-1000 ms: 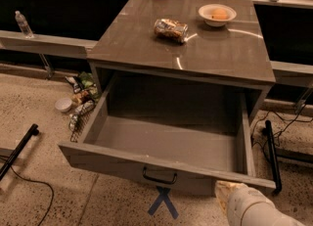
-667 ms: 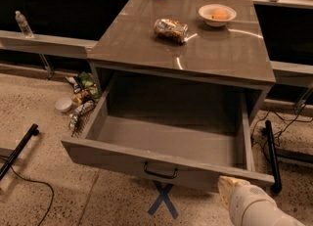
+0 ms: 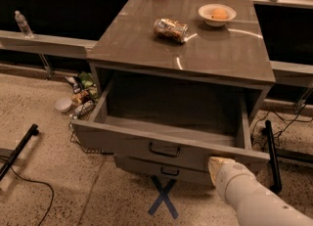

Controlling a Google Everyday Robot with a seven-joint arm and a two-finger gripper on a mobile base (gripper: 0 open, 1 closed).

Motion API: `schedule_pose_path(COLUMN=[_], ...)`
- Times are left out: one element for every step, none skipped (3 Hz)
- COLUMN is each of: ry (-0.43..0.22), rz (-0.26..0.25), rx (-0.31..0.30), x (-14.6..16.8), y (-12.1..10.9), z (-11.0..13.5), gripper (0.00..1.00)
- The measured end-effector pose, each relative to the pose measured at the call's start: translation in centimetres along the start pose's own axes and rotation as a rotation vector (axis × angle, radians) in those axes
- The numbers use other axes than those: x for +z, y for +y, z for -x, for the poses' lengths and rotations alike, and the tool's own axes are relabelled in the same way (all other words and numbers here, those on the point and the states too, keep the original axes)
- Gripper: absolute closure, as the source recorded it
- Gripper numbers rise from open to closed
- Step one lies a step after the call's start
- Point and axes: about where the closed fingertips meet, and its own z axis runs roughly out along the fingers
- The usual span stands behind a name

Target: Close top drawer

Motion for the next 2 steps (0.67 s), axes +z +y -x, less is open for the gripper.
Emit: schedule_pose_path(ry=[-0.021,-0.013], rz=[-0.004,-0.01], rx=[-0.027,-0.048], x=[5.2,8.2], y=[-2.4,-4.5], z=[0.9,0.3], gripper=[1.0,1.0])
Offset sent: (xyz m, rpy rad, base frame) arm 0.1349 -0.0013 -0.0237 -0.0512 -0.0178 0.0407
